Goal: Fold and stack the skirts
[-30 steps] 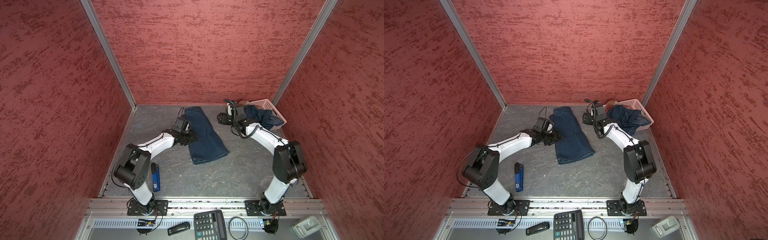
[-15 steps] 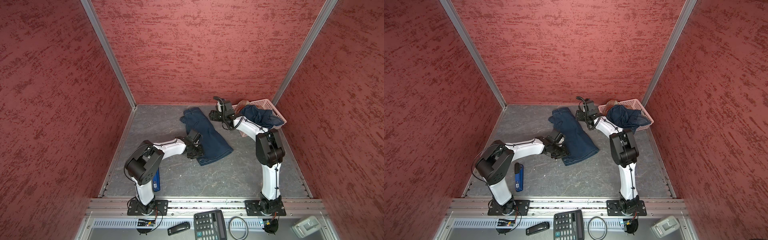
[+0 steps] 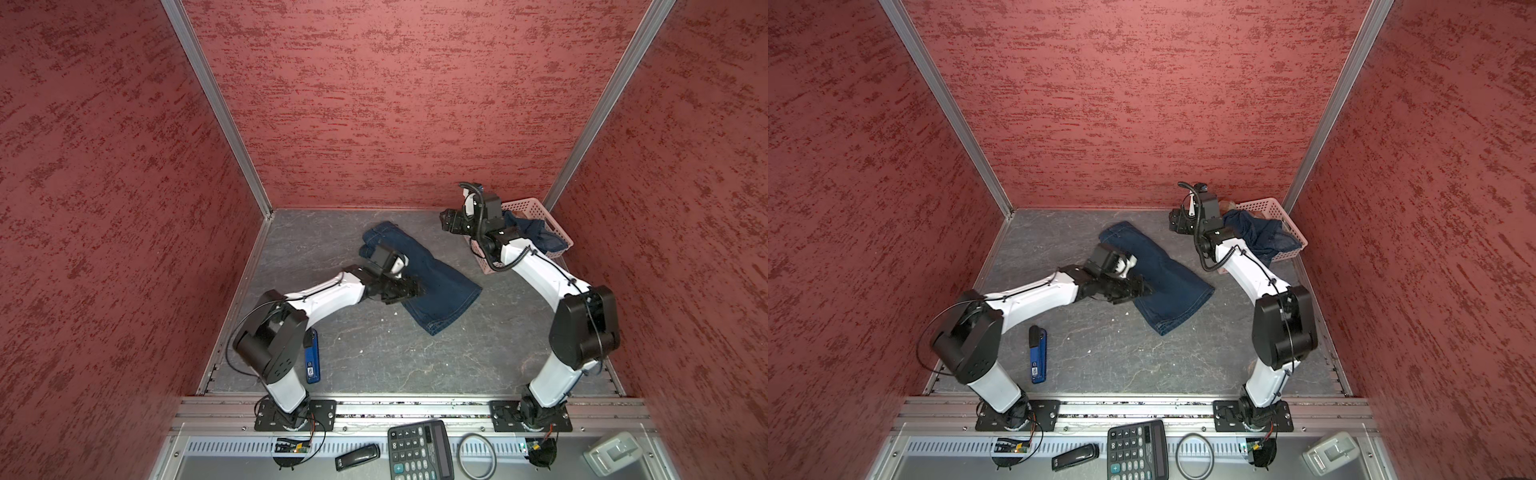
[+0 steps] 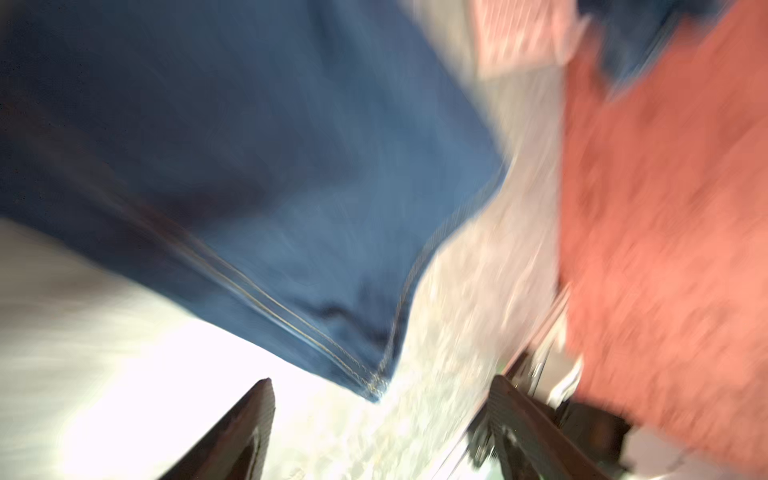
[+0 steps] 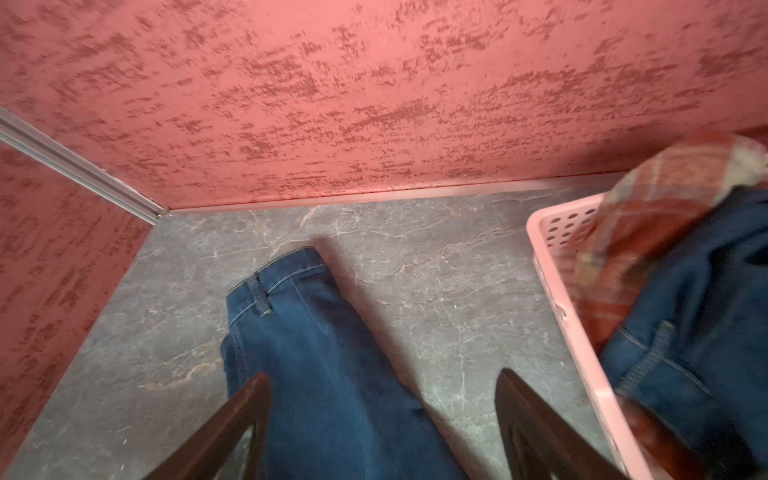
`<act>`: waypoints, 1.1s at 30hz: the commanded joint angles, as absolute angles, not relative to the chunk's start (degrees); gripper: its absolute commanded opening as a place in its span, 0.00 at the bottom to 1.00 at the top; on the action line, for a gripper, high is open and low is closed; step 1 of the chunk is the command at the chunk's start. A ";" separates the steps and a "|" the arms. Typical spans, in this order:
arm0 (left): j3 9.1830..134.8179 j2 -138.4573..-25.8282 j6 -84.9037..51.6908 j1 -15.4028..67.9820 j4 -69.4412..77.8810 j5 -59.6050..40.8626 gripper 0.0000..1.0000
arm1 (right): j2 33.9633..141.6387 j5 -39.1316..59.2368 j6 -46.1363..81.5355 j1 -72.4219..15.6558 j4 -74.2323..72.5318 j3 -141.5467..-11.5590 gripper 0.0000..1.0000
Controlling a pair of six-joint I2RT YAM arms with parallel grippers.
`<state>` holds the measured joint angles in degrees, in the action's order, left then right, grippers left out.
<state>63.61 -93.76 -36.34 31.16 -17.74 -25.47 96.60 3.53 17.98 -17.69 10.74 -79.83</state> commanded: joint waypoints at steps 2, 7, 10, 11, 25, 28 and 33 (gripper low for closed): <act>63.44 -94.14 -36.92 20.82 -18.34 -19.26 0.81 | 92.99 0.18 17.50 -20.90 10.42 -73.38 0.85; 66.13 -100.22 -40.78 11.76 -16.96 -15.13 0.77 | 92.86 -3.87 17.27 -30.01 13.23 -69.08 0.84; 68.77 -104.46 -42.62 9.31 -15.95 -16.57 0.75 | 95.70 -4.86 17.14 -34.32 14.42 -69.07 0.84; 69.72 -105.86 -43.08 9.13 -15.38 -16.36 0.74 | 96.63 -4.56 17.39 -35.40 14.37 -69.00 0.84; 75.97 -118.85 -59.06 7.90 -7.29 -15.74 0.63 | 97.16 -5.24 18.75 -39.39 11.93 -63.37 0.83; 76.59 -120.80 -62.53 8.12 -5.80 -15.30 0.63 | 96.70 -5.05 19.24 -39.46 11.23 -62.12 0.83; 76.60 -123.77 -67.90 8.39 -2.82 -15.73 0.62 | 96.19 -5.41 19.76 -39.48 11.80 -59.99 0.83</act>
<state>76.93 -120.40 -63.26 8.08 -3.70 -16.45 98.35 -3.36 18.68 -39.18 12.58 -61.10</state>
